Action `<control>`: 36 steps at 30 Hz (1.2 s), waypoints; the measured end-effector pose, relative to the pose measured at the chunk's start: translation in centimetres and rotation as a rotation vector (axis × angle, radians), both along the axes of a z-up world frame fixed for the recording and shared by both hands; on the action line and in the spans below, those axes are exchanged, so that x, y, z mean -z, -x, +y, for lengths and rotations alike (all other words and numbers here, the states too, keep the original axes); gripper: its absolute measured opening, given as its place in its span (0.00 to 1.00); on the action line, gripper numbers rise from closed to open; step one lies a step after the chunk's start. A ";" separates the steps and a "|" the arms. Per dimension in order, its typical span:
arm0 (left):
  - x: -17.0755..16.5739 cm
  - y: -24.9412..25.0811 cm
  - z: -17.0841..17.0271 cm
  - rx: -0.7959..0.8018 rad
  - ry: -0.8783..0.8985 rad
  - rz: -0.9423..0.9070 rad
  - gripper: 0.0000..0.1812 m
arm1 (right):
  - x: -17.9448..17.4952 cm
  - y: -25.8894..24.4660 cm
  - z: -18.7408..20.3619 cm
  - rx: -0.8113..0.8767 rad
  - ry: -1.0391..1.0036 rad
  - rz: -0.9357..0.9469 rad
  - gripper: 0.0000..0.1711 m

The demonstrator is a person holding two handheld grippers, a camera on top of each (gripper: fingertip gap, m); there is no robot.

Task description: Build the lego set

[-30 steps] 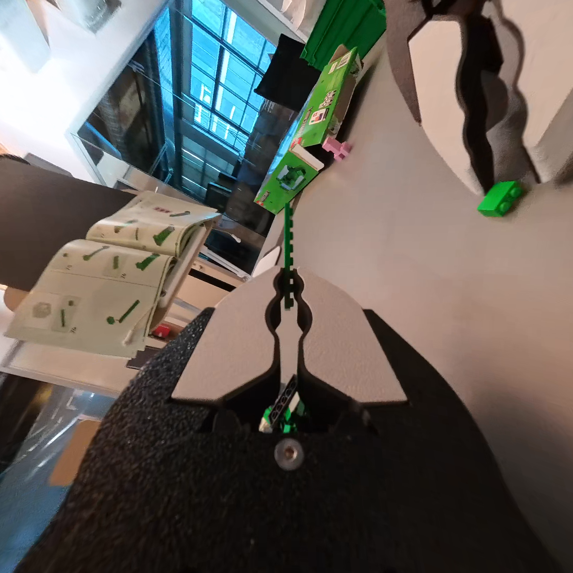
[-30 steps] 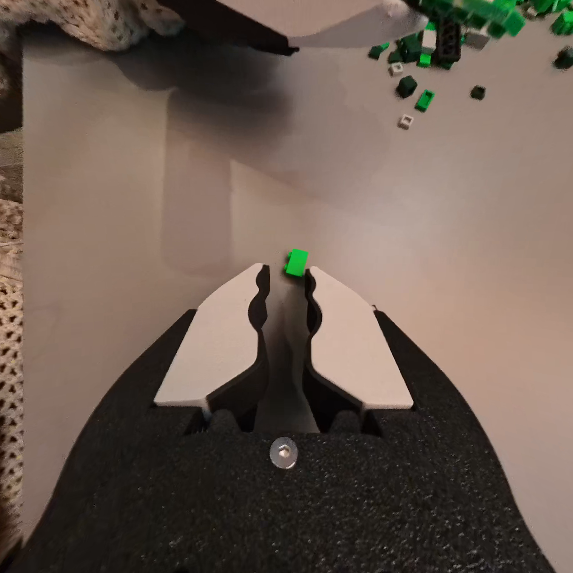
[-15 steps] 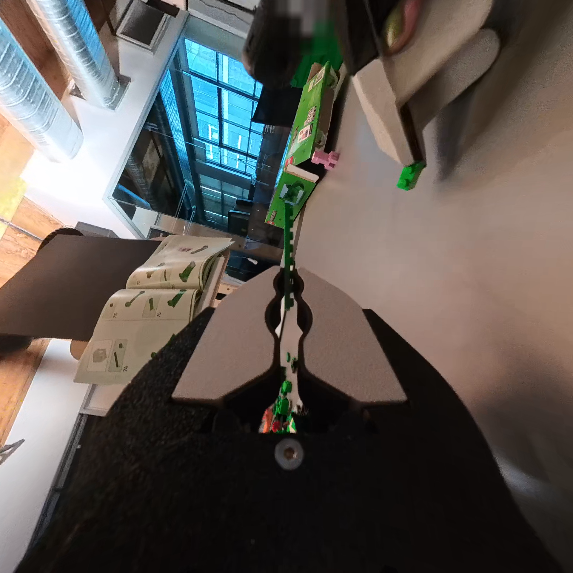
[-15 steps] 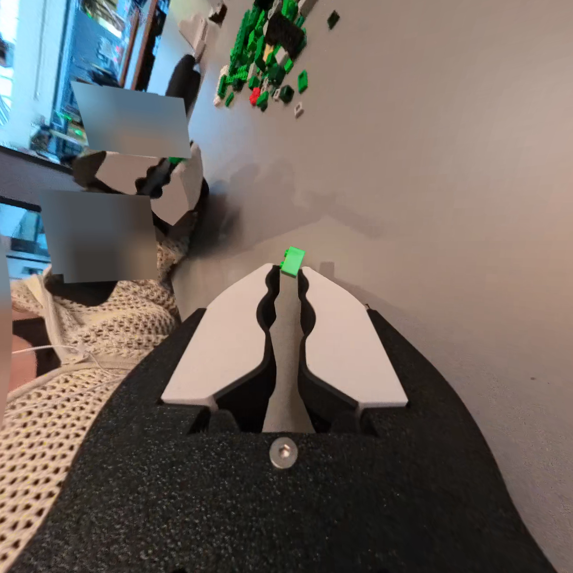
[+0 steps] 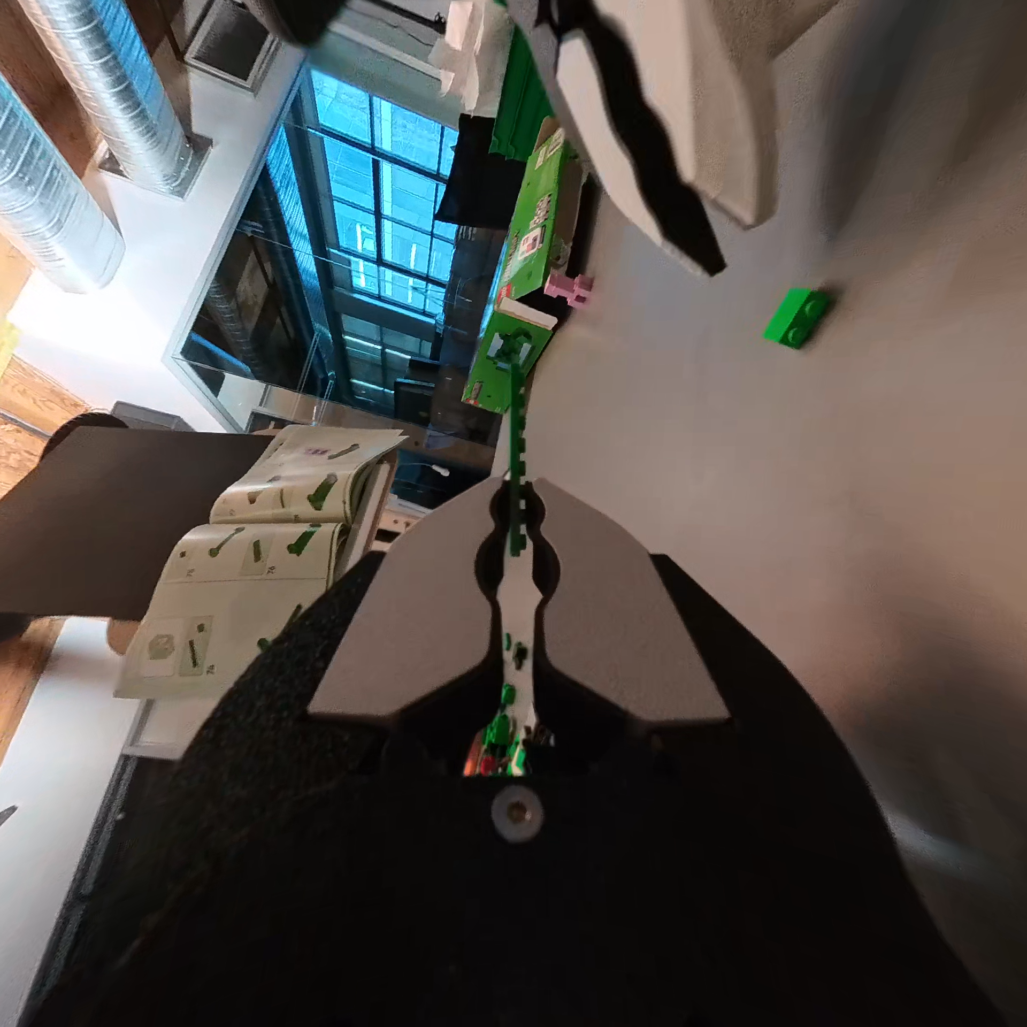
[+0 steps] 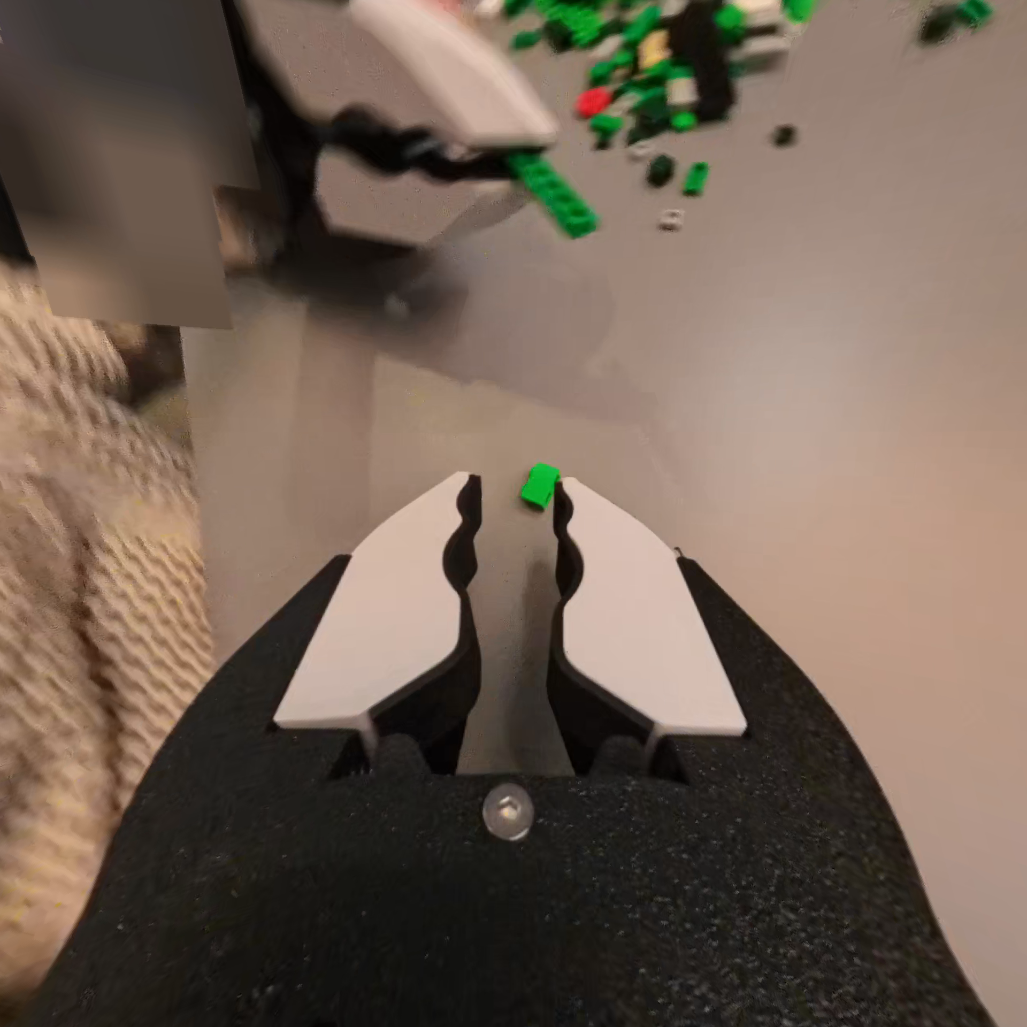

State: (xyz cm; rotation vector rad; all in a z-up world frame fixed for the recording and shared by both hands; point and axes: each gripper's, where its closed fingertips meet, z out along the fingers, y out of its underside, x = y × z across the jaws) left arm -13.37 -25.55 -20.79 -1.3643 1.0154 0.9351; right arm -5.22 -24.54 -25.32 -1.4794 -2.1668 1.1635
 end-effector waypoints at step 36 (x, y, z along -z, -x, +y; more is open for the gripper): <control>-18.4 5.9 0.6 -0.050 -0.408 -0.305 0.02 | -20.6 12.5 2.9 -0.033 -0.040 0.817 0.10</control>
